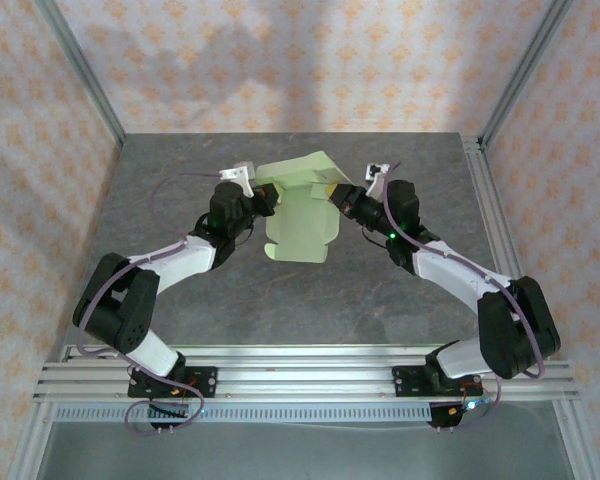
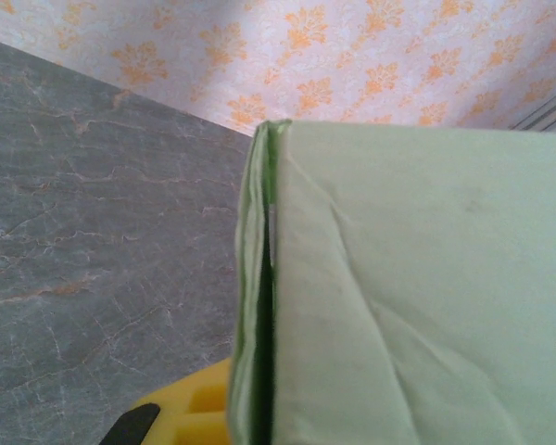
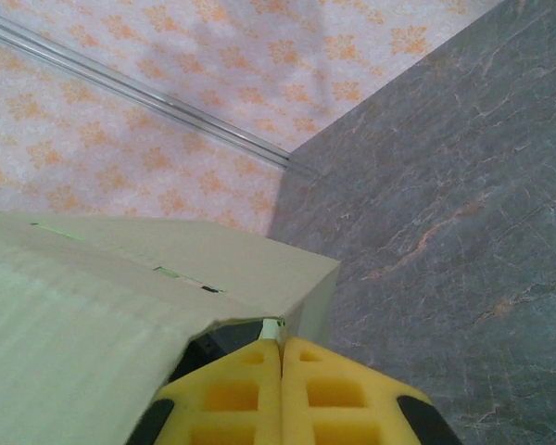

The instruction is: Fold the paper box

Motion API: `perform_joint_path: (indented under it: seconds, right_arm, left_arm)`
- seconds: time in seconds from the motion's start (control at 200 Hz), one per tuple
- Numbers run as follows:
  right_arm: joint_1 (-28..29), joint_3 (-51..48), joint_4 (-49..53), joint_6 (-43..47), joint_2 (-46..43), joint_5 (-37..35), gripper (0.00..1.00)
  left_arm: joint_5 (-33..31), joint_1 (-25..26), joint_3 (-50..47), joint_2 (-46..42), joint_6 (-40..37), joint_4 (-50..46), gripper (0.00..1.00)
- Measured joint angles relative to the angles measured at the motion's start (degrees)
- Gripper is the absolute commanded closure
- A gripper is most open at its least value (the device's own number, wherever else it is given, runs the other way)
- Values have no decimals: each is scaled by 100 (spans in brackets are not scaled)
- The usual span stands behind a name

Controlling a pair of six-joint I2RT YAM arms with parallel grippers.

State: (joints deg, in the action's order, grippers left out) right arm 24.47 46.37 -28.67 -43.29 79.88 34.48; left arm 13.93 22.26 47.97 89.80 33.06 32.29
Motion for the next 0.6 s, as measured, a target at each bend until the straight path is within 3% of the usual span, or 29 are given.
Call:
perform_joint_path:
  seconds: [0.095,0.2,0.435,0.601]
  right_arm:
    - [2,-17,0,85,-20,-74,47]
    - [2,-133,120,278,-219,-310,36]
    - [4,-59,1139,957,-951,-863,34]
    - [271,946,2634,1668,-977,-1502,35]
  left_arm:
    - [-118,35,0,-4,9,-101,100]
    - [-382,63,2,-4,37,-293,100]
    - [-1237,63,2,-4,131,-752,100]
    - [-1731,63,2,-4,81,-935,100]
